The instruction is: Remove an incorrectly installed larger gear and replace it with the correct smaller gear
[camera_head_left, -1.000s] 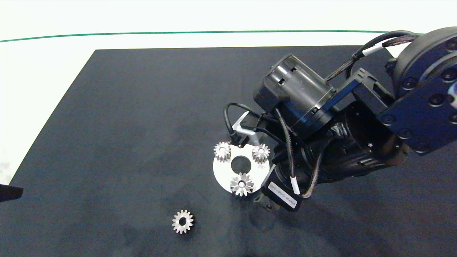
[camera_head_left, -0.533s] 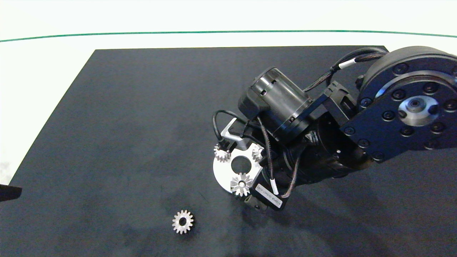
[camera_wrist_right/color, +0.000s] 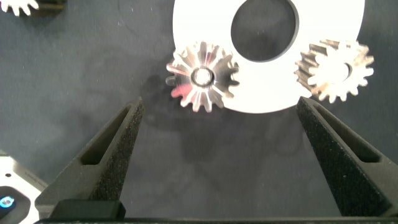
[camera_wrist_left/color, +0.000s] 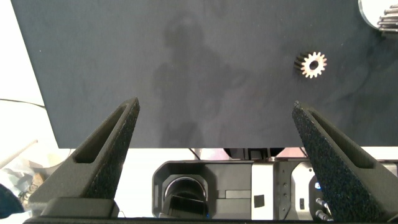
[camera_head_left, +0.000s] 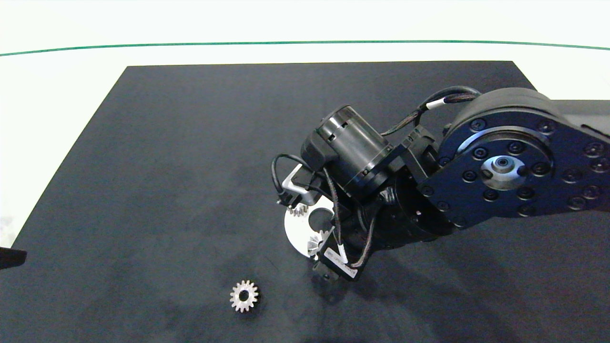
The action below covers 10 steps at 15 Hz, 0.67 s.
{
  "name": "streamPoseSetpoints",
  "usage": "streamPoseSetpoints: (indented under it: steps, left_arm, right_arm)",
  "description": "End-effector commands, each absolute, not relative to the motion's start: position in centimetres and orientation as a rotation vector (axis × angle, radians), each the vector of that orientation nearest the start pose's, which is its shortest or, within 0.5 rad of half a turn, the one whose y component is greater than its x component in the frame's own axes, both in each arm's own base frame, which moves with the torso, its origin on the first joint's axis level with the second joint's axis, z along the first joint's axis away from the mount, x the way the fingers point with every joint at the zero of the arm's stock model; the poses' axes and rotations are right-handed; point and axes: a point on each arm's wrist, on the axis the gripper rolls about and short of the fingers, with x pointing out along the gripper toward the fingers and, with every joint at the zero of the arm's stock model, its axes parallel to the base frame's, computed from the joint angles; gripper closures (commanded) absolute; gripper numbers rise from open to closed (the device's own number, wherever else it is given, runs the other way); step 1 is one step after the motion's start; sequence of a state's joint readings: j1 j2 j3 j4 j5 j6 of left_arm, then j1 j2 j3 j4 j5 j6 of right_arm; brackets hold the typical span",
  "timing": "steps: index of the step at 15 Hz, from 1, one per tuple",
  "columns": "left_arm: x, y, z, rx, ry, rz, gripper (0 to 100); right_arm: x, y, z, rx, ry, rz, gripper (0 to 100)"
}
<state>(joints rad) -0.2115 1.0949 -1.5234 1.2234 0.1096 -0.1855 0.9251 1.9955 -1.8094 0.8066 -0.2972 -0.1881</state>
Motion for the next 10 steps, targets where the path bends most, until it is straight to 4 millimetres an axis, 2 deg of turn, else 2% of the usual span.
streamPoseSetpoints:
  steps: [1, 10]
  left_arm:
    - [6.0, -1.0, 33.4, -0.048, 0.794, -0.022, 0]
    - [5.7, -1.0, 33.5, -0.051, 0.785, -0.023, 0]
  right_arm:
    - [22.4, 29.3, 22.4, -0.766, 0.786, 0.664, 0]
    - [23.4, 30.7, 20.7, -0.763, 0.774, 0.666, 0]
